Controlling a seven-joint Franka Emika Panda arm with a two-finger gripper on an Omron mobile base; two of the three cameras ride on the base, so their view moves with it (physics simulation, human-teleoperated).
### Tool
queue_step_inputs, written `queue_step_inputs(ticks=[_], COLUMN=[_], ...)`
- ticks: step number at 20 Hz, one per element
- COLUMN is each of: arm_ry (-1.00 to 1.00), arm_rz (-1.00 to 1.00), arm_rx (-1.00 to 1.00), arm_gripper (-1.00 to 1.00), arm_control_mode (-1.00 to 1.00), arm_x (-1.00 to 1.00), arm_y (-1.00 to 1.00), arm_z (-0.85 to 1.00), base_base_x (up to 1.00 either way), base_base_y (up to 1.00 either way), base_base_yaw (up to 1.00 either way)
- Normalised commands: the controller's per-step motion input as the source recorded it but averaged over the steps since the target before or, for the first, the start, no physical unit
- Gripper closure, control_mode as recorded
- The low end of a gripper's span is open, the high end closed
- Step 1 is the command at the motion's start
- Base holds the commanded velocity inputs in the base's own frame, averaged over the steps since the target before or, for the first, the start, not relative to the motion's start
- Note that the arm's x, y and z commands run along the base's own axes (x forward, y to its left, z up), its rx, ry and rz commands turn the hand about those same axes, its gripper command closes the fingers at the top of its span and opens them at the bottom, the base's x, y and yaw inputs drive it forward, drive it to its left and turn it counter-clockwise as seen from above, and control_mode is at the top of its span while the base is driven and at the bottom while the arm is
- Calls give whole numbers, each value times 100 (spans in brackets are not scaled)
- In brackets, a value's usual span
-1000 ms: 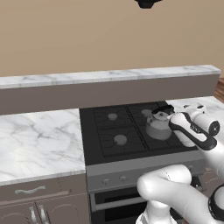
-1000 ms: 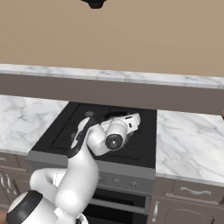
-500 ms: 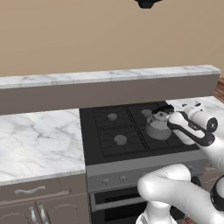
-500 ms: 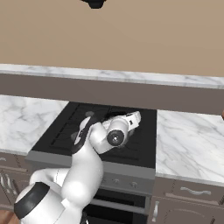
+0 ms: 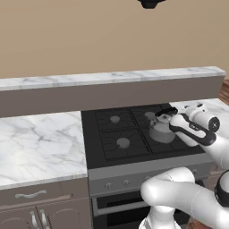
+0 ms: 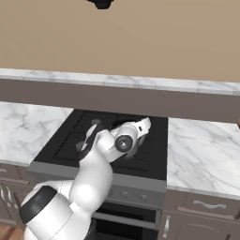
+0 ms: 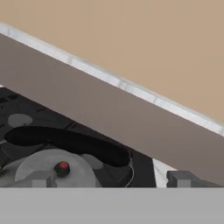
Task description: The kettle is done boiling. Turn off the stove, then wait for 300 timesteps before moving the kettle to the dining table.
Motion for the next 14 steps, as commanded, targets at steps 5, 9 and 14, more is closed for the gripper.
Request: queue_step_inputs(ticks=[5,9,14], arm_ry=[0,0,0], arm_rz=[0,0,0], arm_rx=[0,0,-1], arm_gripper=[-100,-100,-100], arm_control_mode=[-100,-100,-100], arm_x=[10,10,10], arm_y=[0,0,0], arm_z=[0,0,-5], base_base_x=[0,0,0], base_base_y=[0,0,0], base_base_yaw=[0,0,0])
